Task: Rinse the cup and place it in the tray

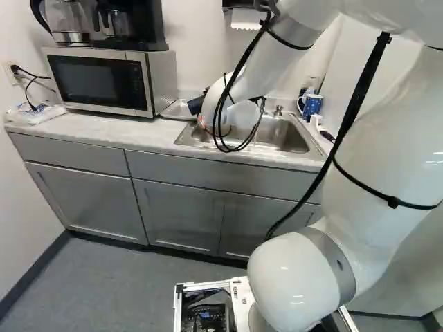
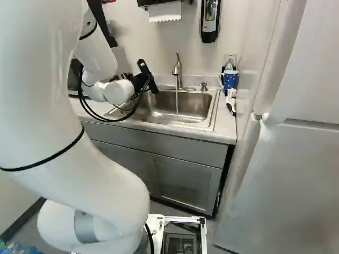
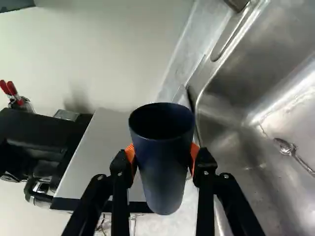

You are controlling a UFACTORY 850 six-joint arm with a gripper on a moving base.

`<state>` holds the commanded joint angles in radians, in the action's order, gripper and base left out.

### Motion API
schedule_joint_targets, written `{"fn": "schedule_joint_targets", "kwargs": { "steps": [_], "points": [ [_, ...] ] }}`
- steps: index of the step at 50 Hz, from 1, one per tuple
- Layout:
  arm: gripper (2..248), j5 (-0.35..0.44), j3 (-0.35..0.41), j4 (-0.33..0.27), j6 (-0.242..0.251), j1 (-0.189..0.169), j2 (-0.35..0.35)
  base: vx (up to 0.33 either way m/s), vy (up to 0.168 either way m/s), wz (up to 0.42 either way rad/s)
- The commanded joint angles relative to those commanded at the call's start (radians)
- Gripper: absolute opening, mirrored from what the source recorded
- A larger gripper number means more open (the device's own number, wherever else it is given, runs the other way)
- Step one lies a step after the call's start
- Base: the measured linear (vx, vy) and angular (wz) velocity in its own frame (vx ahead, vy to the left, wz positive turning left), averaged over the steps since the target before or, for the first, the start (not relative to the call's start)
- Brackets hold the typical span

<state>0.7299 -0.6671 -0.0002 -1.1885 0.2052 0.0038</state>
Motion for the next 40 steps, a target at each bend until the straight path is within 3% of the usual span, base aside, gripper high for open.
{"fn": "schedule_joint_targets", "kwargs": {
  "steps": [40],
  "points": [
    [123, 0.0, 0.0, 0.0, 0.42, 0.0, 0.0, 0.0, 0.0, 0.0]
  ]
}}
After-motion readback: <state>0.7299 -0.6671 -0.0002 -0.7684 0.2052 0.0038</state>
